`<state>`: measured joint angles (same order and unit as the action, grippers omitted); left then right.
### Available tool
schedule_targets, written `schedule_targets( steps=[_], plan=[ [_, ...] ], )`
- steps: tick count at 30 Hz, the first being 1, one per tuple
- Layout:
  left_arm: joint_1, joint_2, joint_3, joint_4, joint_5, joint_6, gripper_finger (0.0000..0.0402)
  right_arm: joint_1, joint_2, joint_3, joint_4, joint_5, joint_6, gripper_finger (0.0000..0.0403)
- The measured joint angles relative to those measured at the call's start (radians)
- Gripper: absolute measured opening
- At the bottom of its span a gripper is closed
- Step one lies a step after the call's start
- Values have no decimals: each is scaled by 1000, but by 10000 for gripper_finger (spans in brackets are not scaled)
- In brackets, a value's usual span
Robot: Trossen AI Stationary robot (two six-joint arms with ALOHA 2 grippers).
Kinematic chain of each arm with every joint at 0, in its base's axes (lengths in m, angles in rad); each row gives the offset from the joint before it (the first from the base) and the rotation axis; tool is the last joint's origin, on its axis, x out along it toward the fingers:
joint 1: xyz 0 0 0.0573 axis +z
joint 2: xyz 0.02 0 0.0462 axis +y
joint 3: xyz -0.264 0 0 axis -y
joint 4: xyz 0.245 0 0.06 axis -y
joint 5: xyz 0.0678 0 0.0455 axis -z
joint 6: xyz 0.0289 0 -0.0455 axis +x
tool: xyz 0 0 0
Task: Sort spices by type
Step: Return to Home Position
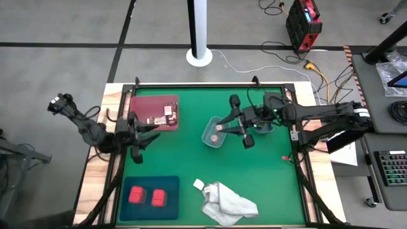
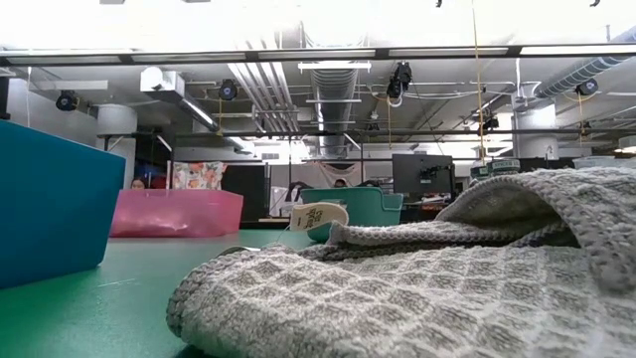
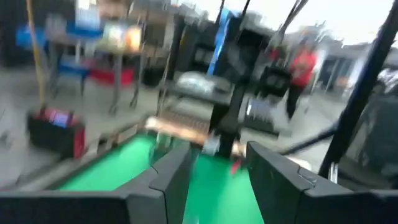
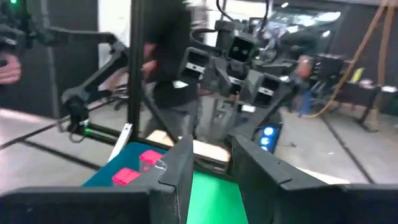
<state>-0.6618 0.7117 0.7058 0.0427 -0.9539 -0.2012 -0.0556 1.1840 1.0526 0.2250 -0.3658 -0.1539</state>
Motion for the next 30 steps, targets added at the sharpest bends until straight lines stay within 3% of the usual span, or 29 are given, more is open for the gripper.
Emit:
schedule_targets(
  steps=[3, 7, 12, 18, 24, 28, 30],
  plan=[
    [68, -45, -80, 162, 78, 149, 141, -14, -54, -82, 47, 31, 11, 105],
    [172, -142, -167, 158, 90, 147, 141, -22, -124, -182, 52, 55, 27, 107],
    [300, -274, -247, 157, 179, 167, 141, -32, -201, -290, 128, 89, 37, 97],
    [439, -479, -331, 81, 178, 183, 141, -43, -287, -375, 156, 89, -46, 80],
    [518, -708, -401, 4, 221, 172, 141, -79, -382, -487, 219, 132, -29, 67],
    [523, -701, -403, -167, 216, 81, 141, -111, -445, -589, 311, 132, -19, 63],
    [524, -688, -429, -168, 212, 15, 141, -123, -484, -637, 348, 134, -4, 64]
  ],
)
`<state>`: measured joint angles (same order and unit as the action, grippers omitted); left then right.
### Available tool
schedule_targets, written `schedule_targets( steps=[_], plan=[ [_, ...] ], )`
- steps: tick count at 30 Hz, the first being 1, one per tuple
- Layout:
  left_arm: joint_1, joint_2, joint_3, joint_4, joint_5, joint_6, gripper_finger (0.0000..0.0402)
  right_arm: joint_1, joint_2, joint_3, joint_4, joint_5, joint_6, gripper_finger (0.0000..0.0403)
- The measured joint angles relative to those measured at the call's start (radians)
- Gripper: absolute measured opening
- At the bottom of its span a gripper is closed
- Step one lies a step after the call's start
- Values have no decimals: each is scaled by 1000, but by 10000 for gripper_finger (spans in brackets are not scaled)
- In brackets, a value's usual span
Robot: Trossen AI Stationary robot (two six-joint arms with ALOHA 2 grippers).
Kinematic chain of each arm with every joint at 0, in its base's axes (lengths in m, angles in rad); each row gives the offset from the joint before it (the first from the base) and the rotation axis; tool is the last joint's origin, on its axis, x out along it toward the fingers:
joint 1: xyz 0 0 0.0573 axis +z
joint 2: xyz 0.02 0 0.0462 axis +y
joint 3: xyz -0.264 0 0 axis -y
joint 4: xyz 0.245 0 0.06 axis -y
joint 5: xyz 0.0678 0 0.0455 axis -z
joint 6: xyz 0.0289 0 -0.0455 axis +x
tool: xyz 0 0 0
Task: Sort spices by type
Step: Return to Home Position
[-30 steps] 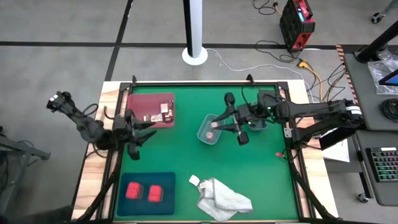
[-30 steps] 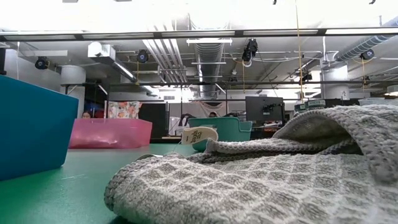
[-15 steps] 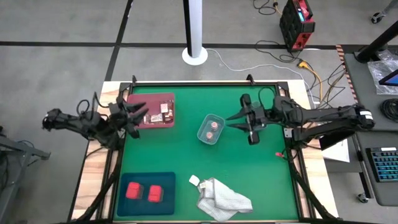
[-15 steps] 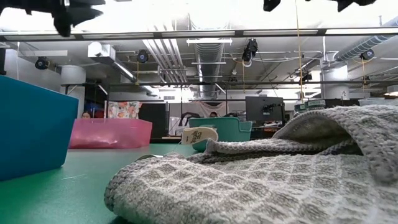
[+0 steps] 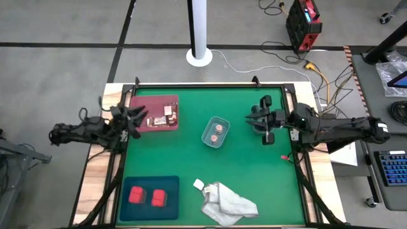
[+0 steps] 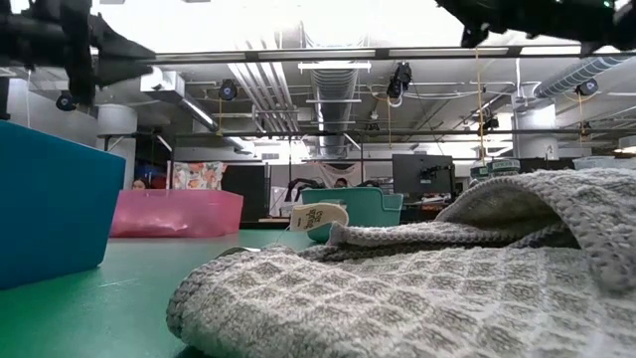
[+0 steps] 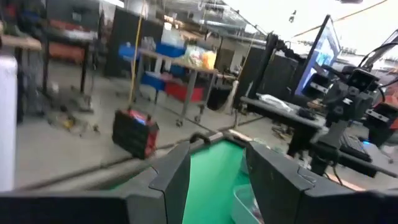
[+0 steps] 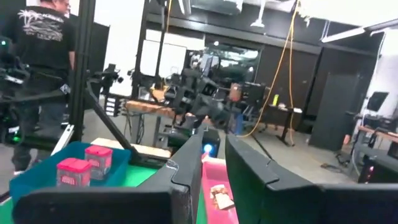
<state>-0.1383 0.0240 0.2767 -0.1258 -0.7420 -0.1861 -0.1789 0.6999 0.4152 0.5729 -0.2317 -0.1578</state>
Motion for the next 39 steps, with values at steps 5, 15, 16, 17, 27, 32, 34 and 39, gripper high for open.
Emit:
schedule_targets(
  steps=[5, 15, 16, 17, 27, 32, 34, 39],
  plan=[
    [3, -24, -181, 279, 67, -36, 141, -5, -105, -124, 78, 25, 8, 73],
    [25, -23, -227, 190, -113, -40, 141, -5, -379, -404, 124, 91, 37, 96],
    [26, -24, -234, 188, -185, -51, 141, -5, -406, -401, 87, 132, 45, 98],
    [26, -23, -242, 184, -253, -71, 141, -6, -434, -401, 29, 153, 56, 99],
    [26, -21, -198, 162, -118, -103, 141, -5, -665, -402, -53, 190, -69, 109],
    [27, -19, -154, 52, -108, -105, 141, -5, -690, -402, -99, 209, -88, 105],
    [27, -18, -150, 52, -104, -106, 141, -5, -678, -402, -115, 205, -87, 100],
    [27, -14, -146, 55, -104, -107, 141, -5, -636, -402, -139, 205, 1, 85]
  ],
)
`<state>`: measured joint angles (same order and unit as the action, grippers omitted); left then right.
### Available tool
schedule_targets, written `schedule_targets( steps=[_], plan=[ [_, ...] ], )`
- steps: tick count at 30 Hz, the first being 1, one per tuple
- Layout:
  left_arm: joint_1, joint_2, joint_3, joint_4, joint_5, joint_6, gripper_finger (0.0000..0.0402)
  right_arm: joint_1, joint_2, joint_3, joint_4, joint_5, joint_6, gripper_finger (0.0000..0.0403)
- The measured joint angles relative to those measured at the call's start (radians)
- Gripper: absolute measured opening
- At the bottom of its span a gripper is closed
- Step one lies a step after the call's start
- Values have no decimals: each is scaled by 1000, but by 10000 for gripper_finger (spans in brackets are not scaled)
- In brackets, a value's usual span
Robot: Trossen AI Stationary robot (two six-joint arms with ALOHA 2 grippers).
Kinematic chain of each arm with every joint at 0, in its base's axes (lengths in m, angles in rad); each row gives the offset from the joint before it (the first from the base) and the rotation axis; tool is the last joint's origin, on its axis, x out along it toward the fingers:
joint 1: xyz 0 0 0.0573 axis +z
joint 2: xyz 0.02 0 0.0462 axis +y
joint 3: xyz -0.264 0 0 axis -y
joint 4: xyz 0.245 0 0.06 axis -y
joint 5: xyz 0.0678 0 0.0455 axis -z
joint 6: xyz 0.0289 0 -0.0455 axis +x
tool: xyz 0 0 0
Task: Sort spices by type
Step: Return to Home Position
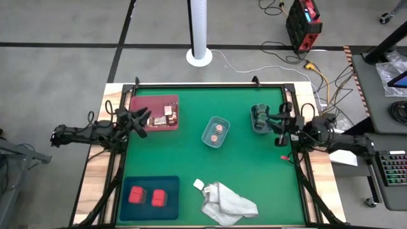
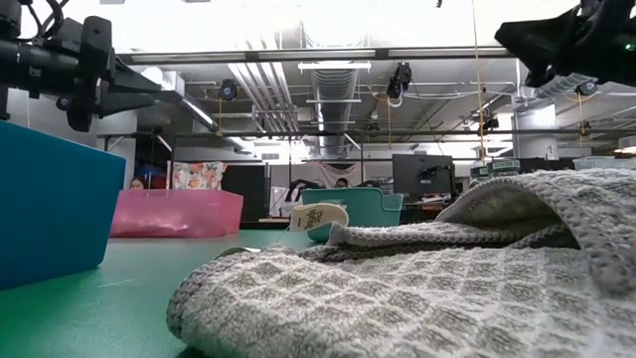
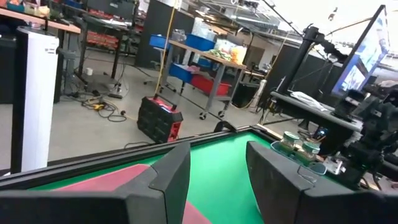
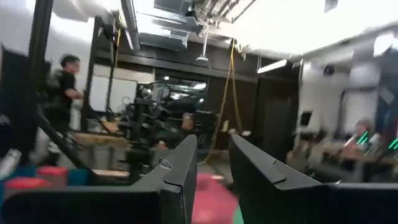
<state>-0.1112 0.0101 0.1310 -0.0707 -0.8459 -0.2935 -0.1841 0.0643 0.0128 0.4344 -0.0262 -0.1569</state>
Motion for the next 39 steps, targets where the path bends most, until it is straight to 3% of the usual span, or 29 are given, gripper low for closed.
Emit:
schedule_targets(
  steps=[8, 13, 15, 16, 17, 20, 21, 25, 31, 39],
  plan=[
    [0, 0, 0, 1, 0, 0, 141, 0, 51, 0, -13, 0, 271, 65],
    [0, 1, -1, 3, -8, 102, 141, 0, 69, 0, -13, 0, 319, 59],
    [0, 3, -11, 65, 10, 47, 141, 0, 72, 0, -13, 0, 316, 59],
    [1, 2, -17, 82, 46, 54, 141, 0, 74, 0, -13, 0, 314, 60],
    [2, 0, -23, 81, 147, 83, 141, 0, 75, 0, -13, 0, 316, 61],
    [1, -9, -46, 76, 663, 145, 141, 0, 75, 0, -15, 0, 316, 67],
    [2, -10, -56, 81, 762, 134, 141, 0, 75, 0, -16, 0, 316, 69],
    [5, -9, -121, 100, 835, 84, 141, 0, 75, 0, -18, 0, 315, 79],
    [35, -6, -121, 106, 949, 174, 141, 0, 75, 0, -22, 0, 314, 93],
    [36, 0, -121, 107, 960, 335, 141, 0, 75, 0, -29, 0, 314, 103]
  ],
)
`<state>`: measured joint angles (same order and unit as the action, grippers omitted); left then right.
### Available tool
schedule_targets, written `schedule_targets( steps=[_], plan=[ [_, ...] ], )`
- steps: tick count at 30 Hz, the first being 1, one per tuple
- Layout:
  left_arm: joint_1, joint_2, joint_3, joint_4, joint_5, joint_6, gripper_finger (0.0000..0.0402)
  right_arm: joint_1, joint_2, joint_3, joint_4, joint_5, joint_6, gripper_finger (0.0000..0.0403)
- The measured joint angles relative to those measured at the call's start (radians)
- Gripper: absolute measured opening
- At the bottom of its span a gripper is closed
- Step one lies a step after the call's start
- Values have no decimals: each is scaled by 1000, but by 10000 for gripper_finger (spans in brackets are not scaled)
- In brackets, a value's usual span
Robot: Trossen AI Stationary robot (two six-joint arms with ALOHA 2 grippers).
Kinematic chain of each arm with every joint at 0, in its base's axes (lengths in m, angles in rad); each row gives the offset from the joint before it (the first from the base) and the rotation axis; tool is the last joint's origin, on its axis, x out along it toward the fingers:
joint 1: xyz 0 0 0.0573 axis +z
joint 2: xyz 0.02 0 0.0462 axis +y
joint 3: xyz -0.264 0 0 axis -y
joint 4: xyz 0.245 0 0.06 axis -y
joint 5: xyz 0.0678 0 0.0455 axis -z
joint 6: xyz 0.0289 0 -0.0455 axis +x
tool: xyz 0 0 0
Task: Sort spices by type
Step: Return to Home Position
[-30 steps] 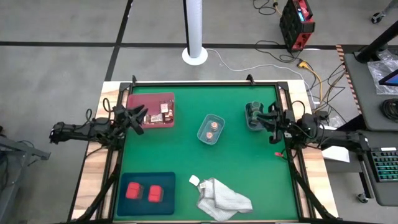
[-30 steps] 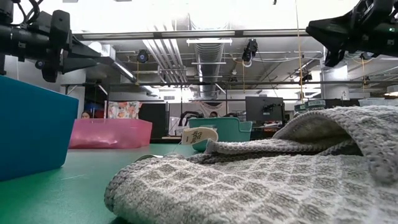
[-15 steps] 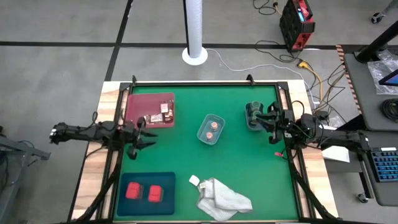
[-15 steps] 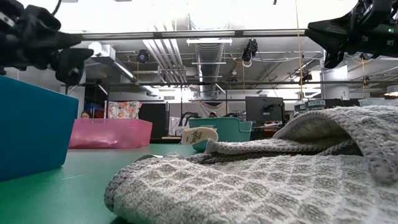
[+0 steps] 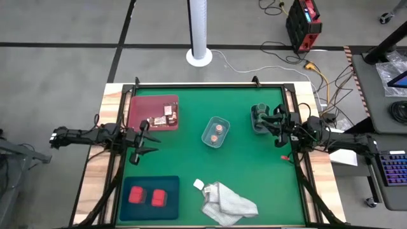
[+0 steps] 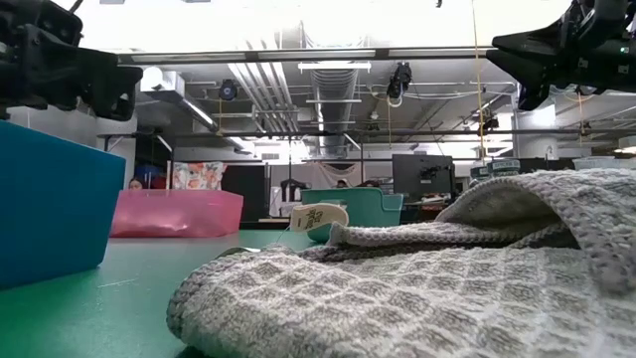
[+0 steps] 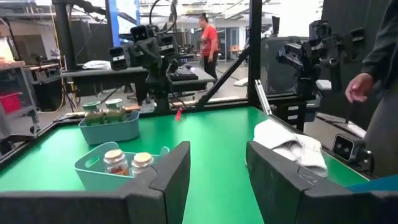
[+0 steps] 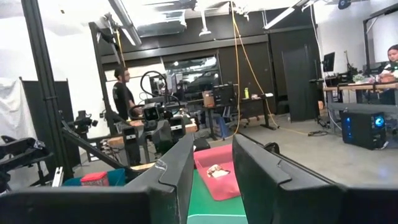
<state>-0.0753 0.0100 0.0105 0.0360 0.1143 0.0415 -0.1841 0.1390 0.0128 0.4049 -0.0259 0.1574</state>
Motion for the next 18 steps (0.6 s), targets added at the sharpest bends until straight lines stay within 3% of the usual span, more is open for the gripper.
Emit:
schedule_targets(
  steps=[18],
  plan=[
    [0, 10, 8, -7, 3, 1, 141, 0, 0, 0, 0, 0, 0, 63]
  ],
)
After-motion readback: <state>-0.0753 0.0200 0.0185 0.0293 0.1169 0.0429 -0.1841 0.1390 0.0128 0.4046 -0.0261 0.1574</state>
